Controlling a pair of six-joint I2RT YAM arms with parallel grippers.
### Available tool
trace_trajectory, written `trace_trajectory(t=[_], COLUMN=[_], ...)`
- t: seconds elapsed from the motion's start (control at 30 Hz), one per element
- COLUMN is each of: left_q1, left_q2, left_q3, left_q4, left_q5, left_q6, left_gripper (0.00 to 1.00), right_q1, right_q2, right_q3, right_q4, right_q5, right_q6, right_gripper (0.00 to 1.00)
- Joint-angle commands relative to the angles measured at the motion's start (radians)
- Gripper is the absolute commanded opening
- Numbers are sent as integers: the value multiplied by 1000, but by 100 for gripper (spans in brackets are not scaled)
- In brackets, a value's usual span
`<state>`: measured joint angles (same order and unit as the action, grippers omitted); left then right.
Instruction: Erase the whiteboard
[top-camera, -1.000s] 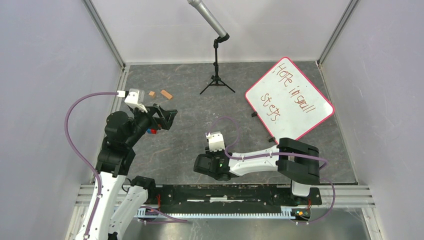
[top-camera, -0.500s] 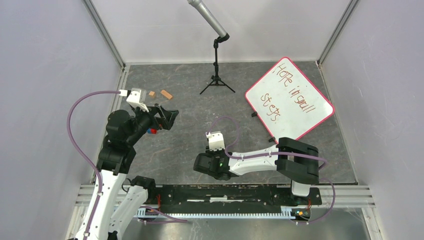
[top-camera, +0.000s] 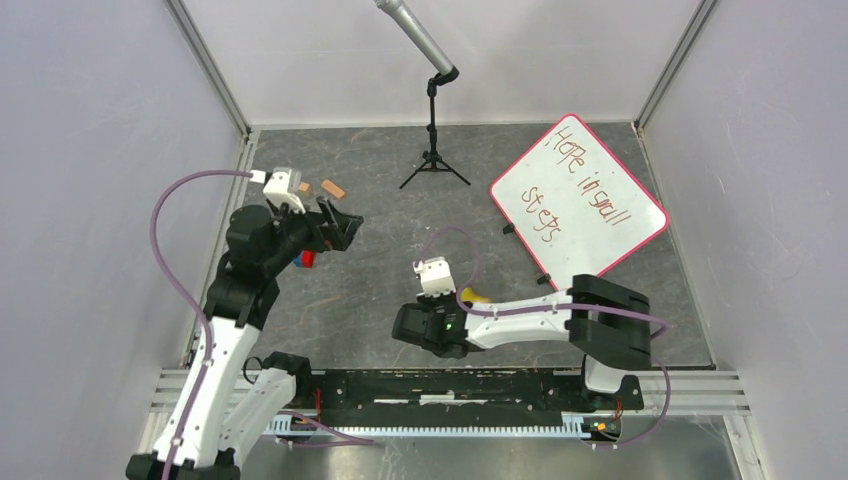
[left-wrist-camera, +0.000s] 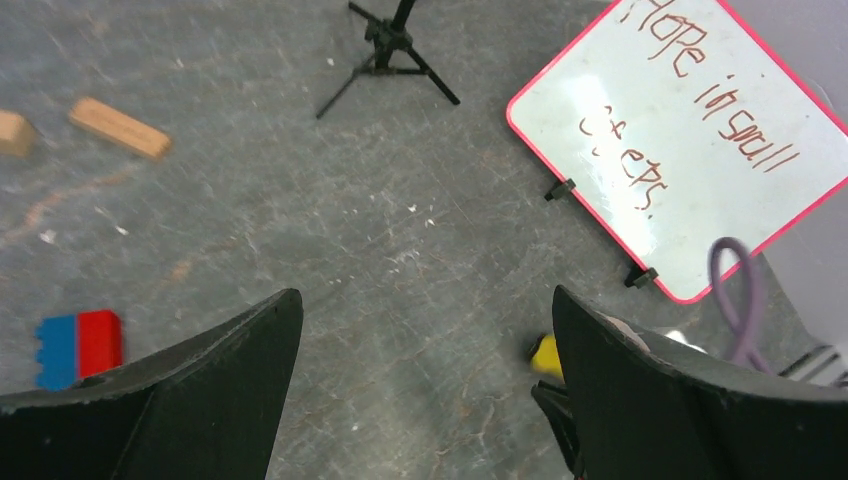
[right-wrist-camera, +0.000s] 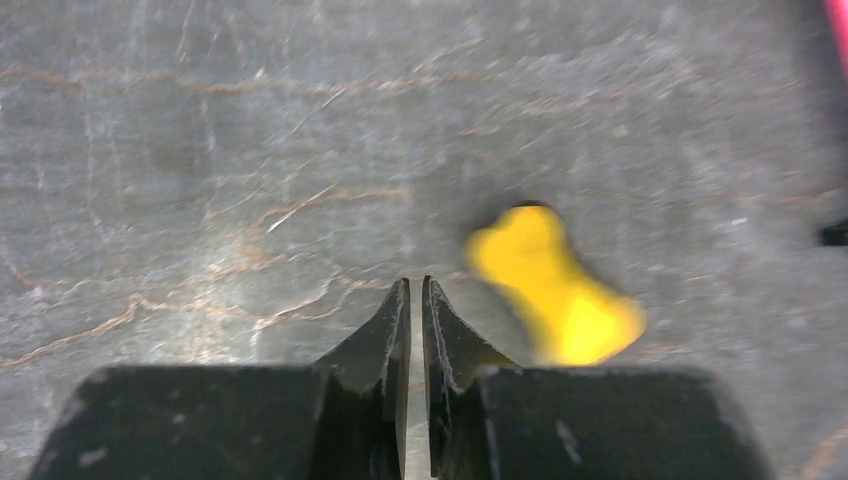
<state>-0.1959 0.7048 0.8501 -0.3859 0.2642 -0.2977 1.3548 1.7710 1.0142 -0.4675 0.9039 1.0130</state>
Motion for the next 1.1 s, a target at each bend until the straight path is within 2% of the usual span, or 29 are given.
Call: trace_trajectory(t=[0.0,0.1,0.17,0.23,0.3,0.33,0.43,0.47,0.57,0.7,0.87,0.93,1.07], left_q1=[-12,-105,-189,-252,-303,-321,-378,-402,-458,-481,-482,-482,-482], left_q2=[130,188,246,325,402,435,542,578,672,797,914,921,901], left_q3=[-7,-83,-123,-118,-97,-86,-56,-42,-13,34,85,57,-18], left_q4=[95,270,435,514,567,594,684,711,809,921,993,1027,1080], left_q5=[77,69,27,0,-19,-22,-22,-25,-32,-37,-37,-36,-24], left_q6=[-169,-279,-322,-334,-338,-341,-335,-324,-287,-250,-198,-168,-121], left_gripper=[100,100,100,100,100,100,100,100,100,100,100,100,100], right_q1=[-32,-124,-224,-331,-410,-432,-471,-476,-492,-498,-504,-509,-543], right_q2=[-149,-251,-363,-471,-565,-601,-673,-679,-656,-595,-472,-436,-414], right_q3=[-38,-114,-194,-273,-321,-327,-329,-327,-310,-266,-217,-203,-228], right_q4=[-43,11,123,262,342,327,244,191,11,-131,-259,-286,-228], right_q5=[193,247,215,111,-76,-94,-141,-144,-155,-174,-179,-147,-151], right_q6=[-181,-371,-571,-761,-911,-903,-766,-667,-312,-25,224,269,275], right_gripper=[9,8,7,8,21,30,49,60,76,77,79,78,69])
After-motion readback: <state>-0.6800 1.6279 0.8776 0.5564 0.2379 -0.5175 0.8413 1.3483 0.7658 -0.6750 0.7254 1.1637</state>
